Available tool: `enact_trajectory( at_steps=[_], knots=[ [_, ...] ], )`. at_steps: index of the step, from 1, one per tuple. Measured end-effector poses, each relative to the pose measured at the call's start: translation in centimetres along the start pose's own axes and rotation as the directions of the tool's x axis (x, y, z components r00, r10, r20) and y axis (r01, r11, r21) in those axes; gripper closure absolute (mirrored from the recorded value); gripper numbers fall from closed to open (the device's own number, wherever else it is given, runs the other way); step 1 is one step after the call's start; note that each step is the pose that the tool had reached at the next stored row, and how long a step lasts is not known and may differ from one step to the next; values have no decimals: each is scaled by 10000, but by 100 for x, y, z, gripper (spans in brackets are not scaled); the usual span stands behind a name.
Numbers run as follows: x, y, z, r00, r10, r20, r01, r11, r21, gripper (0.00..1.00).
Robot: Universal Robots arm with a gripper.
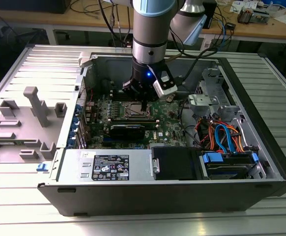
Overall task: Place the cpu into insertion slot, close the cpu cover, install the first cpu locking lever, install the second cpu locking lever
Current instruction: 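Install the second cpu locking lever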
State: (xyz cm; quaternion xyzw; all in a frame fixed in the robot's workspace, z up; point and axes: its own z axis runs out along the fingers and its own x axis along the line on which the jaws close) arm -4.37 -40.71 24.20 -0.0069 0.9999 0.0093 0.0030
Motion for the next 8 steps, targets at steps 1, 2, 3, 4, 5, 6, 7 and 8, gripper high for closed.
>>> enact_trajectory(
  at_steps=[1, 2, 3, 4, 5, 6, 7, 8],
  knots=[
    [0, 0, 0, 10000, 0, 0, 0, 10000, -3, 89],
    [0, 0, 0, 10000, 0, 0, 0, 10000, -4, 89],
    [0, 0, 1, 10000, 0, -4, 0, 10000, -3, 89],
    [1, -1, 4, 10000, -1, -5, 1, 10000, -5, 89],
    [1, 0, 7, 10000, -6, -24, 6, 10000, -8, 89],
    [1, 0, 7, 10000, -22, -58, 22, 10000, -7, 89],
    [1, 0, 7, 9999, -41, -97, 41, 10000, -9, 89],
    [2, -4, 8, 9999, -74, -153, 74, 10000, -12, 89]
  ],
)
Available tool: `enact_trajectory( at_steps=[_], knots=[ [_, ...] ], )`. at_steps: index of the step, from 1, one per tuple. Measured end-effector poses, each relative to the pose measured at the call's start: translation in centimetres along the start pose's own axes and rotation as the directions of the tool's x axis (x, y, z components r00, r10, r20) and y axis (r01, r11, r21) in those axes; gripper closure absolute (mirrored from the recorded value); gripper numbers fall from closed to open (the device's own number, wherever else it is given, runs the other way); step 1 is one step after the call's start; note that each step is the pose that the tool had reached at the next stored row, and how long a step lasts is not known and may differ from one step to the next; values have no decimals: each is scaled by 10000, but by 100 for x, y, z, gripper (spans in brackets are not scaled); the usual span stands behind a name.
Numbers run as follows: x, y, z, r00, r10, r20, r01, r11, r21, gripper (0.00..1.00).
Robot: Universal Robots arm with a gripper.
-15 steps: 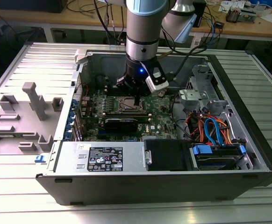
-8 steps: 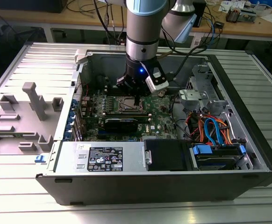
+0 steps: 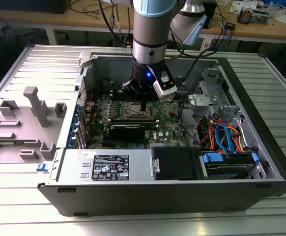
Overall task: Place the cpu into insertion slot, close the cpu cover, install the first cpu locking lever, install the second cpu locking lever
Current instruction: 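Install the second cpu locking lever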
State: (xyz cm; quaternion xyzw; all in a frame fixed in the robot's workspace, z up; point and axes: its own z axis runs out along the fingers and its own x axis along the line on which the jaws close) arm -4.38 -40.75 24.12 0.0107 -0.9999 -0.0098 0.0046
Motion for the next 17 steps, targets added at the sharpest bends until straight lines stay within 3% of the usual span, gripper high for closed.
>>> enact_trajectory(
  at_steps=[4, 6, 7, 8, 17],
  knots=[
    [2, -85, -2, 9999, -54, -144, 54, 10000, -7, 89],
    [2, -98, -3, 9995, -61, -317, 60, 10000, -43, 89],
    [2, -110, -2, 9989, -73, -458, 69, 9999, -95, 89],
    [3, -111, -3, 9988, -73, -486, 69, 9999, -97, 89],
    [2, -111, -2, 9988, -75, -486, 70, 9999, -98, 89]
  ],
)
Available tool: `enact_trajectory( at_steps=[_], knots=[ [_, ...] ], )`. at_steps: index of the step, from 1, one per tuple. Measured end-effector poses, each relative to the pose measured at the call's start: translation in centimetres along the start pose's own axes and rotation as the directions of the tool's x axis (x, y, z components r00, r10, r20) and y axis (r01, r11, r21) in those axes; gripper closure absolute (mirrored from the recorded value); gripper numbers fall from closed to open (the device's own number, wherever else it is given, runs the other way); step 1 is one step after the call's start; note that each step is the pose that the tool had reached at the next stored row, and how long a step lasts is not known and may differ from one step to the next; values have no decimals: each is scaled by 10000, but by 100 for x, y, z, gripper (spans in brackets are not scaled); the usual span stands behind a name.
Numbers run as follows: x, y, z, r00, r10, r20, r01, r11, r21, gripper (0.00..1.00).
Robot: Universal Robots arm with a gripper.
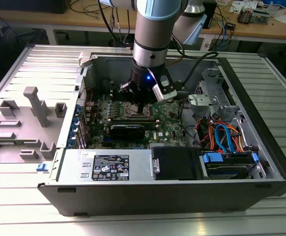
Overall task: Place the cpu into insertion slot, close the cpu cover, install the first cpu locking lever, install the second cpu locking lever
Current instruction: 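Install the second cpu locking lever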
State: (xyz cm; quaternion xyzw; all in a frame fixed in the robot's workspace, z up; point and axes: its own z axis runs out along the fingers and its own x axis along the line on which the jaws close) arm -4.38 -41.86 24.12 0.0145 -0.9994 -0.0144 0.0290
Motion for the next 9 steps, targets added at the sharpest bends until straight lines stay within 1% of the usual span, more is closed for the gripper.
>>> enact_trajectory(
  at_steps=[3, 4, 6, 8, 9],
  knots=[
    [3, -3, 0, 10000, -2, -1, 2, 10000, -2, 89],
    [7, -6, 0, 10000, -80, -2, 80, 10000, -21, 89],
    [12, -8, 0, 9996, -299, -8, 299, 9995, -28, 89],
    [23, -17, 3, 9993, -375, -6, 375, 9993, -85, 89],
    [40, -22, 5, 9993, -376, -5, 376, 9992, -91, 89]
  ],
)
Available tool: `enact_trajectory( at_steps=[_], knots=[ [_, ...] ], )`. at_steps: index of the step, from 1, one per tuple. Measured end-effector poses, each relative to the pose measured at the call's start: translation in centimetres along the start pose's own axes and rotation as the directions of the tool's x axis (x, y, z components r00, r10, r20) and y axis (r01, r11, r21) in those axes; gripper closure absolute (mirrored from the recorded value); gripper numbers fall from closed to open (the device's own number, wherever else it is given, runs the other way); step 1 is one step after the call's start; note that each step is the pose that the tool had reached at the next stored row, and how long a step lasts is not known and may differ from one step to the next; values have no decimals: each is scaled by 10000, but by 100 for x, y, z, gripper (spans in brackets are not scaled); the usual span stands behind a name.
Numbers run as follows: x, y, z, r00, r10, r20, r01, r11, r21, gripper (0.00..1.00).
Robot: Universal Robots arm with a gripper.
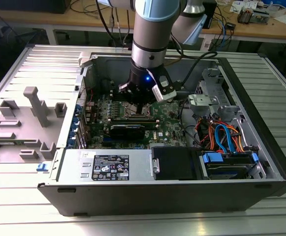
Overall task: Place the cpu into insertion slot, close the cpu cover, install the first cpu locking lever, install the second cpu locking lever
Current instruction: 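Install the second cpu locking lever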
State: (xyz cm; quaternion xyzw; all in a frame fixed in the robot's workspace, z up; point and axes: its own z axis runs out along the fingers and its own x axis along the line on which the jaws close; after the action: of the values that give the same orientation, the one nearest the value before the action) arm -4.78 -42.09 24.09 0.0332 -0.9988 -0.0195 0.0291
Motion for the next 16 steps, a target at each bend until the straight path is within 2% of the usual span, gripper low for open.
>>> enact_trajectory(
  at_steps=[4, 10, 16],
  knots=[
    [45, -28, 5, 10000, -5, 5, 5, 10000, -72, 89],
    [124, -24, 19, 10000, -6, 5, 6, 10000, -91, 89],
    [123, -23, 21, 10000, -6, 5, 6, 10000, -93, 89]
  ],
)
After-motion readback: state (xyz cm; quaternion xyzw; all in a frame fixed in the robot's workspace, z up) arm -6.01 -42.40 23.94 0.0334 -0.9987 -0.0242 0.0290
